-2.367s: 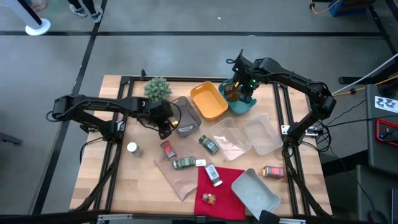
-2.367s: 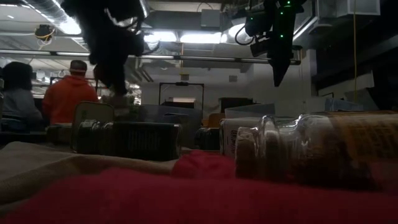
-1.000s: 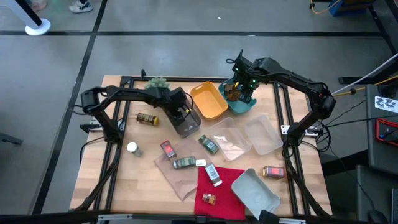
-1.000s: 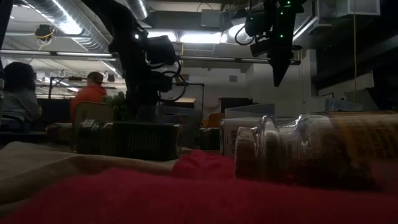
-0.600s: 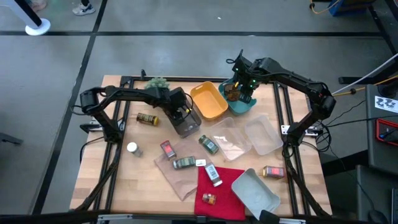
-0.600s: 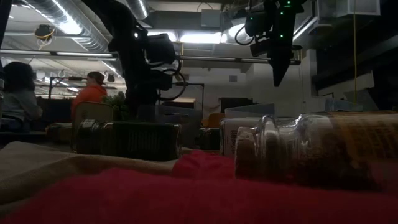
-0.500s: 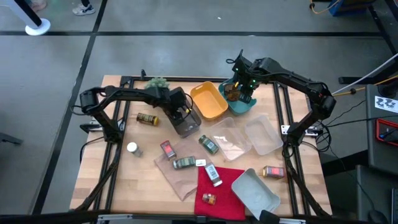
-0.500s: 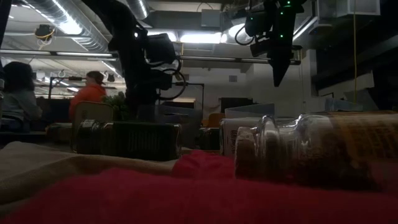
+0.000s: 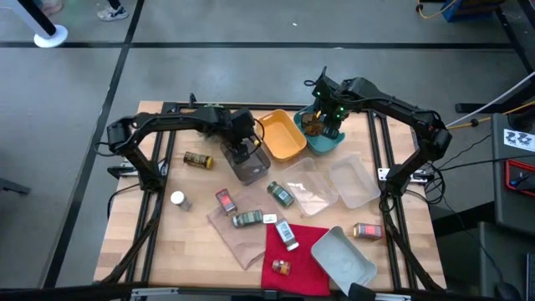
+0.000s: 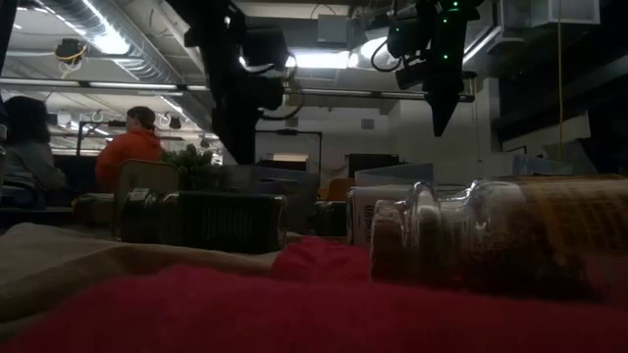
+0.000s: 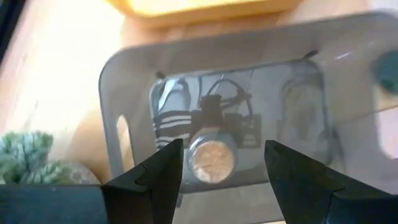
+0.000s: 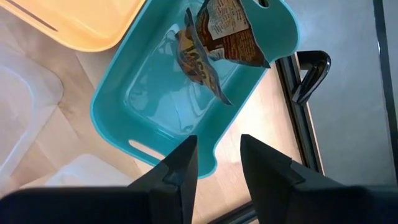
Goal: Sort spices by type
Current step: Put the right red seasoning can into the yellow bin
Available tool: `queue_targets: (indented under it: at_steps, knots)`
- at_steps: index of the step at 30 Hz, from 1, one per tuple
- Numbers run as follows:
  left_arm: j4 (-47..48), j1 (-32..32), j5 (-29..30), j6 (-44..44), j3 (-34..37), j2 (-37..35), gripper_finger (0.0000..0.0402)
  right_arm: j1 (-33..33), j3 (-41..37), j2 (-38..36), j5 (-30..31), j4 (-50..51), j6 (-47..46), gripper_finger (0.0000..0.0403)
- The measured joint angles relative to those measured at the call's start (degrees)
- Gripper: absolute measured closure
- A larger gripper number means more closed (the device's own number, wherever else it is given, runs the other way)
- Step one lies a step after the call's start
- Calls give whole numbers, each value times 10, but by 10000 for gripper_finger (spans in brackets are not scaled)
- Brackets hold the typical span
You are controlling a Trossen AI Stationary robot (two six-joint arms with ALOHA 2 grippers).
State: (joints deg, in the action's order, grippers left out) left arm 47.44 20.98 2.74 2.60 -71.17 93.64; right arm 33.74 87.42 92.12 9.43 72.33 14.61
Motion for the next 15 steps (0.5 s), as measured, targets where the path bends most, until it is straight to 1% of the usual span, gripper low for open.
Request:
queue_targets:
  at_steps: [5,9,12,15]
  knots:
    - [0,-26,0,-24,-12,-20,192,-13,0,-12,0,3,7,281]
    - [0,-46,0,-23,-12,-53,192,-42,0,-33,0,14,5,281]
    - [-6,-59,3,-10,-12,-85,192,-67,0,-49,0,29,-34,281]
    - [-20,-71,11,-1,-12,-116,192,-96,0,-66,-1,70,-87,281]
